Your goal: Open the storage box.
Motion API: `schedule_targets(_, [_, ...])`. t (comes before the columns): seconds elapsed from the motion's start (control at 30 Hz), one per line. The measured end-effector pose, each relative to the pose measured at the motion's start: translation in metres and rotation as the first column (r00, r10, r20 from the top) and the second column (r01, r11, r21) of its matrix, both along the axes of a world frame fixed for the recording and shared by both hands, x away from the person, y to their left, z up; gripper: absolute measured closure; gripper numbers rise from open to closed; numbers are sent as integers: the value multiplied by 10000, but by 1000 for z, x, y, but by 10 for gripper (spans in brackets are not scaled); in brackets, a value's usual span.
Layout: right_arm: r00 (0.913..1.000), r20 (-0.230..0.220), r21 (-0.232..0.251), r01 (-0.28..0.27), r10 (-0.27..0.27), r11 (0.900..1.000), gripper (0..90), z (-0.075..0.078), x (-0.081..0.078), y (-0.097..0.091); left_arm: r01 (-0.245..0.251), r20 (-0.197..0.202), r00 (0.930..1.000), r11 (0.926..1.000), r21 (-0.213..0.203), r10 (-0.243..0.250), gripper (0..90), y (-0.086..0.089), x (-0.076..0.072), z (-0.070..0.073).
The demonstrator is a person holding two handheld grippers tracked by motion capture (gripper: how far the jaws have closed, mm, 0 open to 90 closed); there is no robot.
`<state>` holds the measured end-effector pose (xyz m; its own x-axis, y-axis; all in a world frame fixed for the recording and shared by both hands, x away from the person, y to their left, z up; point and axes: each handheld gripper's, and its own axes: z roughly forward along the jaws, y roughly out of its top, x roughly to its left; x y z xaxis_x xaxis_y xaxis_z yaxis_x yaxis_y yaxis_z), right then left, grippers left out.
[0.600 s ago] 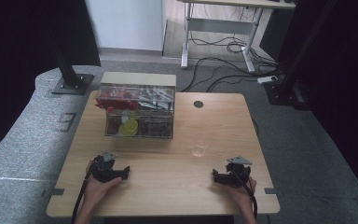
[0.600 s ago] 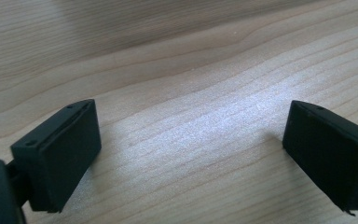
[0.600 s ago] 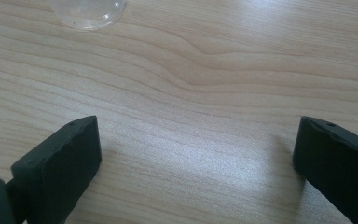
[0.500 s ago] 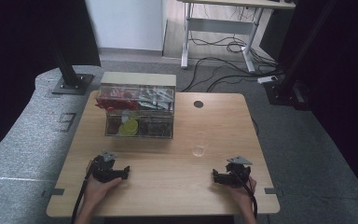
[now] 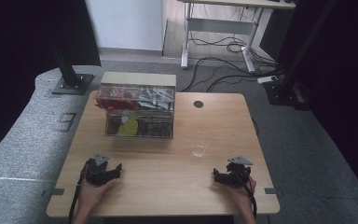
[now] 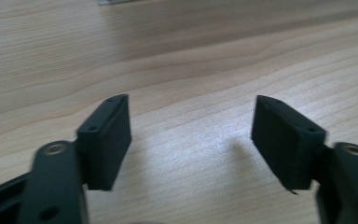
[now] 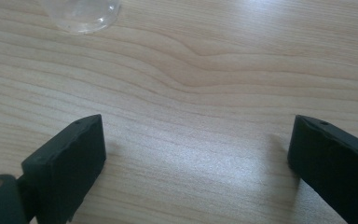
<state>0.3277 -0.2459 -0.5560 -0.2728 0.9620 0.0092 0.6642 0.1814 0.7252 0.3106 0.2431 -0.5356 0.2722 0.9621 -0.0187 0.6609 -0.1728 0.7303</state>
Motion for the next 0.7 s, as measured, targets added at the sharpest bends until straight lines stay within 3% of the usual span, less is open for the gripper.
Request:
schedule_targets(0.2, [10000,16,10,52,-52,10000,51,0,0,0,11,462,9989,9998,-202,-2,450,9,-7,13])
schedule_targets(0.33, [10000,22,2,64,-64,10000,55,0,0,0,542,360,9980,9969,-562,-522,572,11,-9,19])
schedule_targets(0.43, [10000,35,-6,78,-78,10000,56,0,0,0,545,406,9978,9976,-433,-527,618,10,-11,22])
schedule_targets(0.5, [10000,37,15,89,-89,10000,59,0,0,0,571,638,9965,9969,-548,-536,706,11,-14,26])
schedule_targets(0.7, [10000,33,17,89,-89,10000,59,0,0,0,721,1237,9903,9946,-750,-625,821,14,-20,36])
